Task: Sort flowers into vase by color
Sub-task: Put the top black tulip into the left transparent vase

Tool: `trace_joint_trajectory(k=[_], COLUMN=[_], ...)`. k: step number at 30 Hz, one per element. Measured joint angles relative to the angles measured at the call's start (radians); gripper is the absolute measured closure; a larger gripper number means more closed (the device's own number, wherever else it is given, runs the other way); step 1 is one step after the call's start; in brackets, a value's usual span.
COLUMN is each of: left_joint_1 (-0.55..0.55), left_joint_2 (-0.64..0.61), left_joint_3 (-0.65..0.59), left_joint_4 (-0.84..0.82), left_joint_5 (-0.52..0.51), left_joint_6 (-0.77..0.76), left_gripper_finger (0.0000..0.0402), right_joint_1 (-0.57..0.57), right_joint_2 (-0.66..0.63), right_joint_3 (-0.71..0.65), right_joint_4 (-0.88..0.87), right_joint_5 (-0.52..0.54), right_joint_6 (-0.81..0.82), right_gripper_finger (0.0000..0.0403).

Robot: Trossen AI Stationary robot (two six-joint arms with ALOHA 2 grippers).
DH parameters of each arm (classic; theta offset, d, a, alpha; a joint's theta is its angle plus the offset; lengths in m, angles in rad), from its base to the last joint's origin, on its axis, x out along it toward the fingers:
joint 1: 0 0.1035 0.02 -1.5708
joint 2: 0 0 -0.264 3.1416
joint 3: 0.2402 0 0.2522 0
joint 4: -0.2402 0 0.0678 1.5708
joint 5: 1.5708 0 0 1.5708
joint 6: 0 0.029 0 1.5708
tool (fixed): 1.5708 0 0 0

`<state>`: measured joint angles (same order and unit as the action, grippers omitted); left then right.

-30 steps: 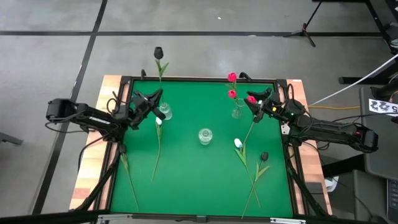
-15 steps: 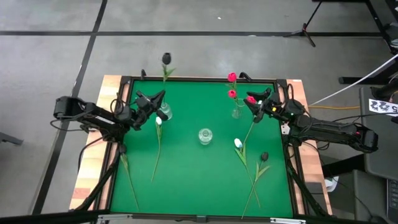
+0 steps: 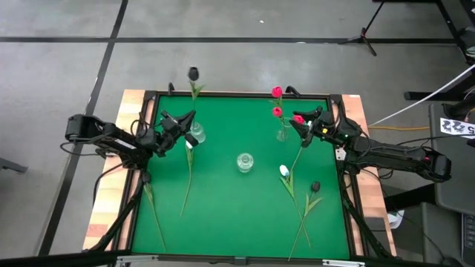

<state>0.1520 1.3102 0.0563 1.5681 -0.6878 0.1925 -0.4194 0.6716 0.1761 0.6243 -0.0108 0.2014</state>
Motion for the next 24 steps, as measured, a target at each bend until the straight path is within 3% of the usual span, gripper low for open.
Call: trace_joint_trajectory(k=[7, 24], left_joint_1=[0.005, 0.014], left_joint_2=[0.008, 0.165], left_joint_3=[0.0, 0.001], left_joint_4=[0.0, 0.0], left_joint_5=[0.006, 0.006], left_joint_6=[-0.007, -0.131], left_gripper_finger=[0.0401, 0.0401], right_joint_1=[0.0, 0.0], right_joint_2=[0.0, 0.0], right_joint_3=[0.0, 0.0], right_joint_4=[0.001, 0.002], right_joint_5=[0.001, 0.0], right_joint_6=[-0.017, -0.028], right_gripper_finger=[0.0174, 0.0174])
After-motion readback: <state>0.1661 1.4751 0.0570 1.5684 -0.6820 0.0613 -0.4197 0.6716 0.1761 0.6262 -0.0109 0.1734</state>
